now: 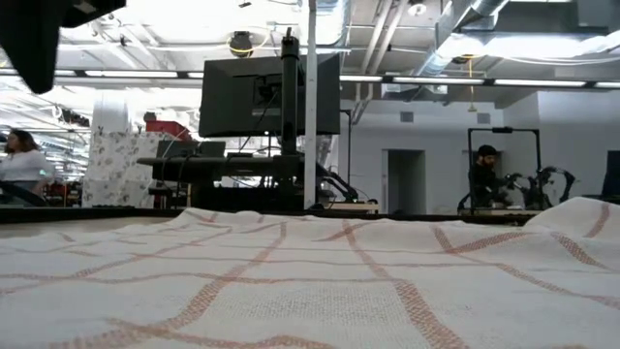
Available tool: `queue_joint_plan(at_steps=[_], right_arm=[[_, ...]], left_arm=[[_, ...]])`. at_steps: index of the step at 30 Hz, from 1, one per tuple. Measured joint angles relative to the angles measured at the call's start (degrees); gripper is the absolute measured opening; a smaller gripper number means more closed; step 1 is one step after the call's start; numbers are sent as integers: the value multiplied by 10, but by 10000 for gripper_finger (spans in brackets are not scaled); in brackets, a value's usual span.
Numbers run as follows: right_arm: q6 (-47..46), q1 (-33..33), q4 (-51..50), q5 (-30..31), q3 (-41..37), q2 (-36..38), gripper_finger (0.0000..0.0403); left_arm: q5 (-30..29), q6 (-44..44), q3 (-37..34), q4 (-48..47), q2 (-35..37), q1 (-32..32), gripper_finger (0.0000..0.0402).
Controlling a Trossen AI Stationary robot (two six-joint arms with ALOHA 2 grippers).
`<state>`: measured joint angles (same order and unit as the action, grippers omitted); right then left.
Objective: Roll towel
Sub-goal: Fold the white towel
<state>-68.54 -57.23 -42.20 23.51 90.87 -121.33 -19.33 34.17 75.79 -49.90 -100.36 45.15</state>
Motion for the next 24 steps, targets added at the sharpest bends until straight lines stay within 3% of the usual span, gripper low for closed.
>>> queue_joint_plan(at_steps=[13,18,24], right_arm=[[45,24,-73,-10,-2,1,205],[46,23,-66,-10,-18,1,205],[46,0,-14,-11,-37,2,205]], left_arm=[[24,-48,-51,234,-14,36,184],[29,-11,12,221,-99,47,177],[26,42,149,108,-208,46,171]])
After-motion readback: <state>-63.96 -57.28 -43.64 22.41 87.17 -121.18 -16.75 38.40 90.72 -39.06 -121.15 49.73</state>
